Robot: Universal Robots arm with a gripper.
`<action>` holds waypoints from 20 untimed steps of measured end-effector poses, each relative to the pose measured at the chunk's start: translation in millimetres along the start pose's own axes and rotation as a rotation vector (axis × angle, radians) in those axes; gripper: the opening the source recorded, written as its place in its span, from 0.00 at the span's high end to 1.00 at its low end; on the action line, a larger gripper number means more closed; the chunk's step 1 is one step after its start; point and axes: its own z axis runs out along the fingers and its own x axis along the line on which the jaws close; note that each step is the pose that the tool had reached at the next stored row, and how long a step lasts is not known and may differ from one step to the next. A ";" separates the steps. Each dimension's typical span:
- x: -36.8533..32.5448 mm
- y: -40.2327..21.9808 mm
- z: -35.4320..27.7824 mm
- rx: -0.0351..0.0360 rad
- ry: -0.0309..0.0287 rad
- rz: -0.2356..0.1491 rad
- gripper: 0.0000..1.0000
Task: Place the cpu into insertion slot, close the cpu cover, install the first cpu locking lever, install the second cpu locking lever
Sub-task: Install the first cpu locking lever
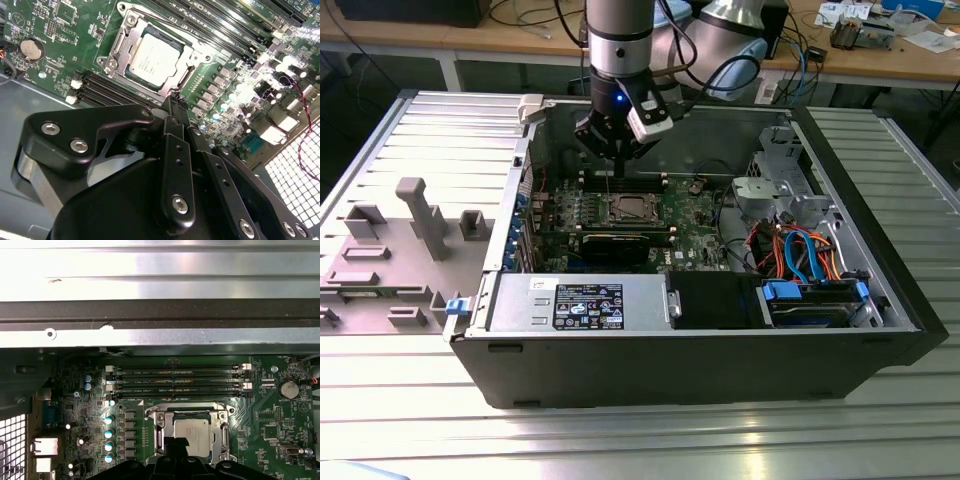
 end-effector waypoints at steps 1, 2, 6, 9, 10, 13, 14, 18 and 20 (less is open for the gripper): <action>0.6 0.0 0.0 0.0000 0.0000 0.000 0.89; 1.3 0.0 0.0 0.0000 0.0000 0.000 0.89; 2.5 0.0 -0.1 0.0000 0.0000 0.000 0.89; 3.3 -0.1 -0.1 0.0000 0.0001 0.000 0.89; 3.5 -0.1 -0.1 0.0000 0.0001 0.000 0.89; 4.1 0.0 -0.1 -0.0001 0.0000 0.000 0.89; 4.6 -0.1 -0.1 0.0000 0.0000 0.000 0.89; 7.5 -0.1 -0.2 0.0000 0.0000 0.000 0.89; 8.7 -0.1 -0.2 -0.0001 0.0000 0.000 0.89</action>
